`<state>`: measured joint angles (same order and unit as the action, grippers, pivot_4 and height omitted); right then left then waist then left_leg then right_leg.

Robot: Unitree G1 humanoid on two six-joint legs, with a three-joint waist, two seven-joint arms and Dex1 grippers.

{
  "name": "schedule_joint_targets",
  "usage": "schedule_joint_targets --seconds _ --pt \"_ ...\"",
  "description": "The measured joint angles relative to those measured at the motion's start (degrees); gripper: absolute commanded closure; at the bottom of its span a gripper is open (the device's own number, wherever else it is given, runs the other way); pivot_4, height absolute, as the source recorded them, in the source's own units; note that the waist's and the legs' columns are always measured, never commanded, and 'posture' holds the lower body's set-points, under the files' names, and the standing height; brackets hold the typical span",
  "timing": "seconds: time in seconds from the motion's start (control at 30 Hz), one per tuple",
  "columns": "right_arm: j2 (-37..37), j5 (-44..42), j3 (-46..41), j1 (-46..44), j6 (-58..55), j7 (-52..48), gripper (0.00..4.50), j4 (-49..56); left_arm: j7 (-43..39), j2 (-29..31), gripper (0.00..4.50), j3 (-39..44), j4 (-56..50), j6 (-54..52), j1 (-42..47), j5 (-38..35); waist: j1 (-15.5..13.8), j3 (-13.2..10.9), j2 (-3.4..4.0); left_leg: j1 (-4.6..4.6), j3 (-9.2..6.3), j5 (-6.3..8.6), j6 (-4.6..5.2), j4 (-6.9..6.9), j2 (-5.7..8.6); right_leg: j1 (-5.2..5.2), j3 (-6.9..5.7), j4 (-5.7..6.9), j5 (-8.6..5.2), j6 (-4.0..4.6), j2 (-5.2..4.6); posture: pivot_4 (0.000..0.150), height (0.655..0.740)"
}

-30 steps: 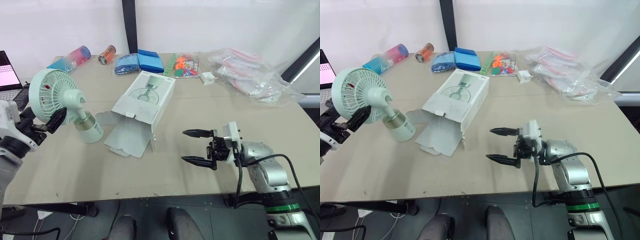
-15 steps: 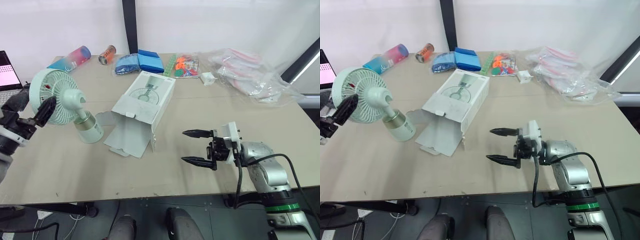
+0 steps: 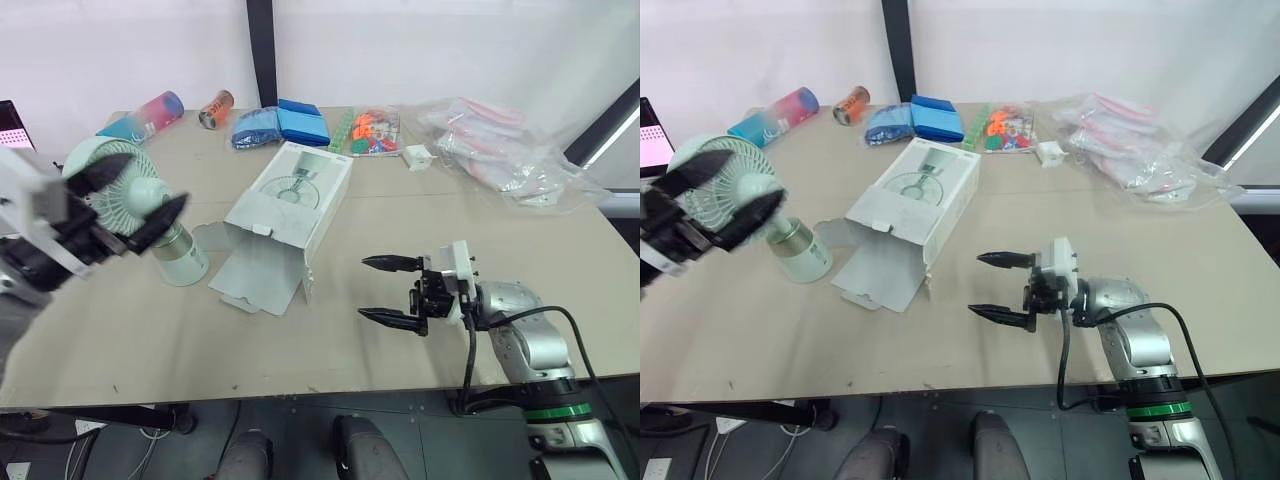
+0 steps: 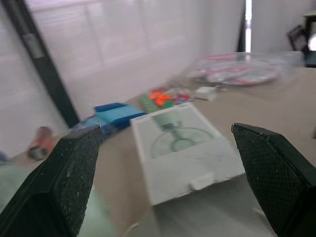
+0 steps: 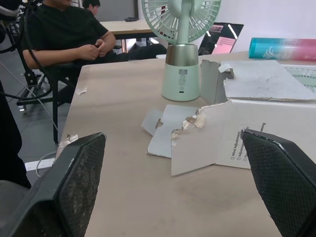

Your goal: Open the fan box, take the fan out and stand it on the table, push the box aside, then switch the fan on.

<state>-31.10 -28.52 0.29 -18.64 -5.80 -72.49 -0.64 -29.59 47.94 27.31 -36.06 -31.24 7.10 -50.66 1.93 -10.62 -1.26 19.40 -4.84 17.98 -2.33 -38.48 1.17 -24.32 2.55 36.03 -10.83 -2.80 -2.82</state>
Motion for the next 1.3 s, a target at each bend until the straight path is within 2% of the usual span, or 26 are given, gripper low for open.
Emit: schedule_joint_targets --seconds 0.1,0.23,0.53,0.8,1.3 --pt "0.38 2.75 1.26 0.0 -2.09 5.2 0.01 2.5 -1.56 -1.2 0.05 -2.94 -0.6 0.12 -1.34 0.74 0.38 0.0 0.01 -0.02 0.04 0.0 0.0 0.02 -0.04 -0.01 0.05 0.0 0.0 0.02 0.06 0.15 0.74" --pt "2.98 6.44 4.53 0.02 -7.59 14.18 0.01 8.15 -5.33 -5.08 0.05 -9.37 -0.71 2.78 -8.96 5.42 0.75 0.01 0.02 -0.02 0.07 0.03 -0.05 0.04 -0.09 -0.08 0.16 0.03 -0.03 0.06 0.17 0.15 0.74" --pt "9.22 8.21 11.01 -1.73 -21.57 27.59 0.01 17.57 -9.74 -11.38 0.05 -16.87 4.04 8.99 -15.81 13.88 0.63 0.05 -0.04 0.01 0.03 0.03 -0.04 0.01 -0.08 -0.05 0.19 -0.01 -0.05 0.03 0.19 0.15 0.74" --pt "15.43 13.53 13.13 -8.31 -30.44 40.32 0.01 15.87 -10.85 -13.94 0.05 -20.84 6.09 11.25 -15.66 18.23 0.64 0.07 -0.06 0.05 0.0 0.06 -0.02 0.02 -0.08 -0.09 0.18 -0.01 -0.05 0.04 0.18 0.15 0.74" --pt "22.69 19.2 14.94 -12.62 -37.81 50.39 0.01 8.11 -11.77 -15.23 0.05 -23.12 7.01 11.16 -12.58 20.36 0.76 0.07 -0.06 0.06 0.02 0.09 0.02 0.02 -0.12 -0.14 0.18 0.0 -0.05 0.06 0.22 0.15 0.74"
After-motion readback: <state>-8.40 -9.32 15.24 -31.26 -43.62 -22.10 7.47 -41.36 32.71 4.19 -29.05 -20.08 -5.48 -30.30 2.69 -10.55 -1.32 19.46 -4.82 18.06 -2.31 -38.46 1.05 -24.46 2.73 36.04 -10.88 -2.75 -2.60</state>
